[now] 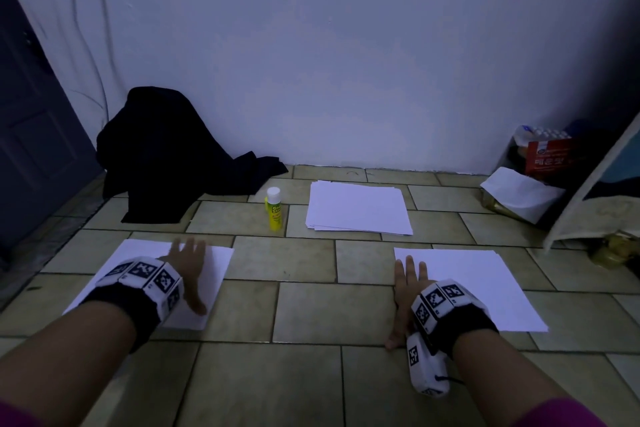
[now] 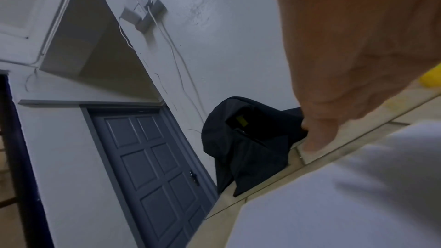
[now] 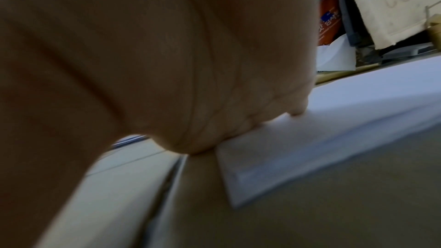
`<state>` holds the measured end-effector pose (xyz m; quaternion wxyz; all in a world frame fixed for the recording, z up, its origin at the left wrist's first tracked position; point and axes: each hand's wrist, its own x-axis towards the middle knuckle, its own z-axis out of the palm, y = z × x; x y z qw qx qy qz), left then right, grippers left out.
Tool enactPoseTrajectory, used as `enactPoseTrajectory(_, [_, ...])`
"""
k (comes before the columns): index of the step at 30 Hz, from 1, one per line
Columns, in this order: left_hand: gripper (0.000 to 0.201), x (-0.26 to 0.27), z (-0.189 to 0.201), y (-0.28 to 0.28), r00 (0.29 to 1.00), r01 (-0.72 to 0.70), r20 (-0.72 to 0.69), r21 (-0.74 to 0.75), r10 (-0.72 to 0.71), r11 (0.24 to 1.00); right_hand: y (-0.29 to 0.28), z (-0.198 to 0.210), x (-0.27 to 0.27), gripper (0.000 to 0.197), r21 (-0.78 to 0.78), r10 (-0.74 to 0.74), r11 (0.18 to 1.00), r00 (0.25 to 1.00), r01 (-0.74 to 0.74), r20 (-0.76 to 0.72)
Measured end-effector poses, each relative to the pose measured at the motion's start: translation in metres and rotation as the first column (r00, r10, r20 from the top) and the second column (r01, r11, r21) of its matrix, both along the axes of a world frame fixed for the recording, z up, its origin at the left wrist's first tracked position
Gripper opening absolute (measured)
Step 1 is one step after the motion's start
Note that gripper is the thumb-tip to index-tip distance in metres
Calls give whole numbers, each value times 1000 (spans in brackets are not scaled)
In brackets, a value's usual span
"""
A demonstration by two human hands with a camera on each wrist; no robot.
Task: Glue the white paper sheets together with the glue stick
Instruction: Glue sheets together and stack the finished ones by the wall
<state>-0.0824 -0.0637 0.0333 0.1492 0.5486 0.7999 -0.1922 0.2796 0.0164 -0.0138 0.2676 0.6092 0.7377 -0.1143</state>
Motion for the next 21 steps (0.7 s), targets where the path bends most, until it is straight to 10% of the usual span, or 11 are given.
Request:
enactPoseTrajectory(5, [132,-84,-97,24,994,-105,-23,-35,105,994,3,-2,1,155,-2,7,1000,1000,-7,15])
enactPoseTrajectory(12, [47,-8,-4,-8,985,105,-136,-1,-104,995,1,-1,1,154,-3,7,1000,1000,-7,-7])
enactPoseTrajectory(21, [33,-25,1,-1,988,88,-136,102,-74,991,-1,7,-2,153,-25,-5,1000,1000,5,9])
